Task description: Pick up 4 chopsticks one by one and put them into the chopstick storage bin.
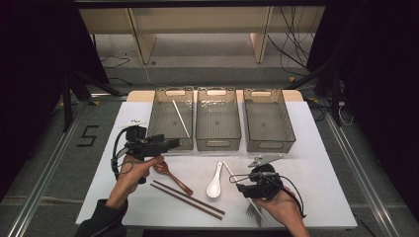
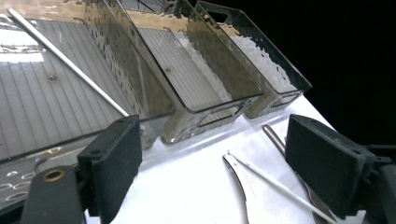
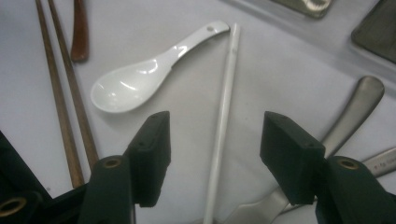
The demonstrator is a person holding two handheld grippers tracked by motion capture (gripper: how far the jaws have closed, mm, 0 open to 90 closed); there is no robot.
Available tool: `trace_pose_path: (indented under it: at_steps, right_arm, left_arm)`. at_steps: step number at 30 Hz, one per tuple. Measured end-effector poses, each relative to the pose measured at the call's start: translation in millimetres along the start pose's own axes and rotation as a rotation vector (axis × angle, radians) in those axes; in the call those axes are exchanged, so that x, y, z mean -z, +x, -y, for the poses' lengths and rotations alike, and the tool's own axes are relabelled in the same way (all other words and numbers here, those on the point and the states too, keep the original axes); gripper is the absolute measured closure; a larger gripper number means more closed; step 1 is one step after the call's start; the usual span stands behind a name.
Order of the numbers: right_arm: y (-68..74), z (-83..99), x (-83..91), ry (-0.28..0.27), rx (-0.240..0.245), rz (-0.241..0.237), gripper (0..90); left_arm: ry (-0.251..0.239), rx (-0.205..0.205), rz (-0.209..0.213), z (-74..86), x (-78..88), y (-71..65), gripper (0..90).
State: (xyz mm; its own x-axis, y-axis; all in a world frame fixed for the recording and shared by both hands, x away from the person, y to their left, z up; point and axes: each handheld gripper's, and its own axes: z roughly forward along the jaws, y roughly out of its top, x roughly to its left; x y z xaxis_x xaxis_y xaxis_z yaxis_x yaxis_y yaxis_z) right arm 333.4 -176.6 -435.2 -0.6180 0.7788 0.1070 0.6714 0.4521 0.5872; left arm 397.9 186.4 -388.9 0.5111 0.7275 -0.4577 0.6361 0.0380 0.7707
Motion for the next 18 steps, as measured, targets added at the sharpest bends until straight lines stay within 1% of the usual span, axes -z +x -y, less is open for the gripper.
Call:
trace_pose_path:
  at_steps: [4,7,10,13,16,18]
  right_arm:
    - [-0.1,3.2,-2.9,0.036,-0.012,-0.003,47.4]
    - [-0.2,5.7,-4.7,0.068,-0.011,0.005,51.3]
    - [-0.7,8.0,-7.2,0.098,-0.017,0.011,54.1]
    - [-1.2,9.5,-9.1,0.111,-0.019,0.011,55.5]
    - [-0.6,11.4,-11.6,0.127,-0.016,0.010,57.8]
    - [0.0,13.0,-13.1,0.139,-0.012,0.011,61.1]
  left_arm:
    - [-0.001,-0.005,0.004,4.1,2.2,-1.3,18.2]
    - [-0.003,-0.016,0.002,7.5,4.8,-2.6,18.2]
    - [-0.006,-0.023,0.014,10.7,6.7,-3.5,18.1]
    - [-0.005,-0.030,0.013,13.8,8.2,-3.2,17.9]
    - [-0.007,-0.021,0.017,16.8,9.3,-1.7,17.9]
    - [-0.004,-0.023,0.016,18.7,9.6,-0.7,17.9]
